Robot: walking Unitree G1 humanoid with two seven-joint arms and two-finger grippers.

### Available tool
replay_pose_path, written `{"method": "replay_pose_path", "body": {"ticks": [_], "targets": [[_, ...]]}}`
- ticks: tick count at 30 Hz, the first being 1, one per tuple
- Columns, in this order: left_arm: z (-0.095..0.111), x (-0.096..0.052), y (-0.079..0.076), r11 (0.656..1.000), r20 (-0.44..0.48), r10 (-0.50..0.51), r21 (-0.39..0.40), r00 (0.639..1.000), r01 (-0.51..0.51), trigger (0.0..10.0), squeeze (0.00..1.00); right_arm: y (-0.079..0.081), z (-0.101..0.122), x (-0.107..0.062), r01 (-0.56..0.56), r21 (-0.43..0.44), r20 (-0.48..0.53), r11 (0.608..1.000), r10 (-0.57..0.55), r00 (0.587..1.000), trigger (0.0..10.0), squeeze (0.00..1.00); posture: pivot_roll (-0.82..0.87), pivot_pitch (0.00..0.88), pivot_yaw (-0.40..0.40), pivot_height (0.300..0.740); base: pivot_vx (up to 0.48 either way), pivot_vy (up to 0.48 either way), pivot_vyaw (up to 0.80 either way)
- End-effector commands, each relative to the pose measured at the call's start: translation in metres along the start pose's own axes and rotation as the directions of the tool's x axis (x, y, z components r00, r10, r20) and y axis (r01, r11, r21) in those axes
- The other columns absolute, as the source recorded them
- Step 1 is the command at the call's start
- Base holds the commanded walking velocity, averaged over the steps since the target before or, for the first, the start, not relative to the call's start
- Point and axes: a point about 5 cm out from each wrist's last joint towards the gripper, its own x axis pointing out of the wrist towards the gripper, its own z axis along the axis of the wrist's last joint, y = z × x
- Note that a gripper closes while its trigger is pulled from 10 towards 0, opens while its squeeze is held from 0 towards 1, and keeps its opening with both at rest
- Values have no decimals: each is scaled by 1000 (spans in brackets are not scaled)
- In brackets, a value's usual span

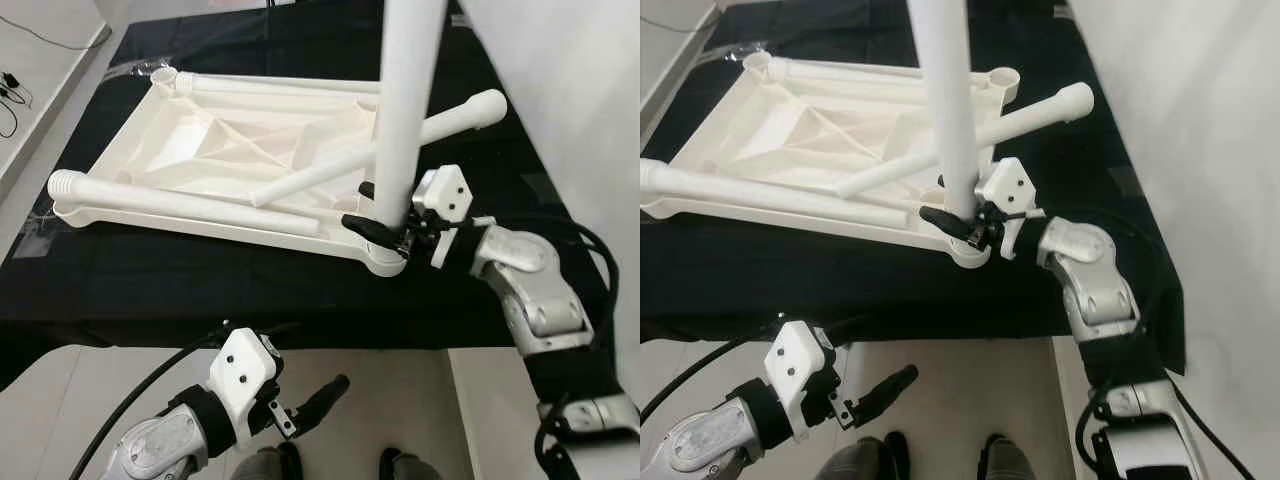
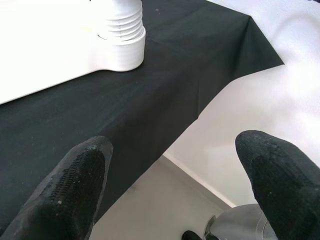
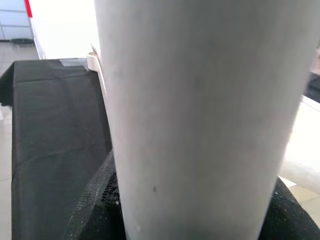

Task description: Building children table

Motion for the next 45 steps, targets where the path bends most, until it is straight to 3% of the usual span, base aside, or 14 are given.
{"method": "replay_pose_path", "body": {"ticks": [1, 5, 7, 9, 10, 19, 20, 21, 22, 24, 27, 35, 40, 45], "targets": [[-2, -1, -3, 1000, -9, 1, -15, 1000, -1, 10000, 0, 4, -40, -3, 57, 93, -186, 994, -39, 982, 10000, 0, 64, 290, 57, 740, 0, 0, 0], [-2, -1, -4, 1000, -8, 2, -16, 1000, -2, 10000, 0, -3, -44, -2, 165, 99, -250, 981, -136, 959, 10000, 0, 61, 297, 55, 740, 0, 0, 0], [-2, -1, -4, 1000, -6, 3, -18, 1000, -3, 10000, 0, -5, -47, -5, 360, 161, -315, 919, -297, 901, 10000, 0, 58, 299, 53, 740, 0, 0, 0], [-2, -1, -4, 1000, -6, 3, -18, 1000, -3, 10000, 0, -5, -47, -5, 360, 161, -315, 919, -297, 901, 10000, 0, 58, 299, 53, 740, 0, 0, 0], [-1, -1, -4, 1000, -6, 3, -19, 1000, -3, 10000, 0, -4, -49, -8, 417, 179, -340, 891, -341, 876, 10000, 0, 52, 304, 52, 740, 0, 0, 0], [-1, -1, -4, 1000, -6, 3, -19, 1000, -3, 10000, 0, -4, -49, -8, 417, 179, -340, 891, -341, 876, 10000, 0, 52, 304, 52, 740, 0, 0, 0], [-1, -1, -4, 1000, -4, 1, -23, 1000, -1, 10000, 0, 1, -52, -15, 538, 205, -343, 818, -455, 822, 10000, 0, 47, 307, 59, 740, 0, 0, 0], [-1, -1, -4, 1000, -4, 1, -23, 1000, -1, 10000, 0, 1, -52, -15, 538, 205, -343, 818, -455, 822, 10000, 0, 47, 307, 59, 740, 0, 0, 0], [-1, -2, -4, 1000, -4, -2, -25, 1000, 2, 10000, 0, 3, -54, -21, 629, 243, -333, 739, -545, 769, 10000, 0, 47, 307, 59, 740, 0, 0, 0], [-1, -2, -4, 1000, -3, -1, -25, 1000, 1, 10000, 0, 3, -53, -22, 642, 283, -302, 713, -569, 765, 10000, 0, 46, 308, 59, 740, 0, 0, 0], [-1, -2, -4, 1000, -3, 0, -26, 1000, 0, 10000, 0, 6, -50, -19, 609, 294, -259, 737, -552, 793, 10000, 0, 46, 309, 60, 740, 0, 0, 0], [-1, -2, -4, 1000, -4, 0, -23, 1000, 0, 10000, 0, 3, -29, -16, 420, 275, -68, 865, -419, 906, 10000, 0, 51, 308, 61, 740, 0, 0, 0], [0, -2, -4, 1000, -4, 2, -20, 1000, -2, 10000, 0, 6, -30, -20, 333, 181, -82, 925, -323, 943, 10000, 0, 54, 310, 60, 740, 0, 0, 0], [0, -2, -4, 1000, -4, 2, -20, 1000, -2, 10000, 0, 10, -38, -20, 254, 187, -104, 949, -238, 966, 10000, 0, 53, 312, 63, 740, 0, 0, 0]]}}
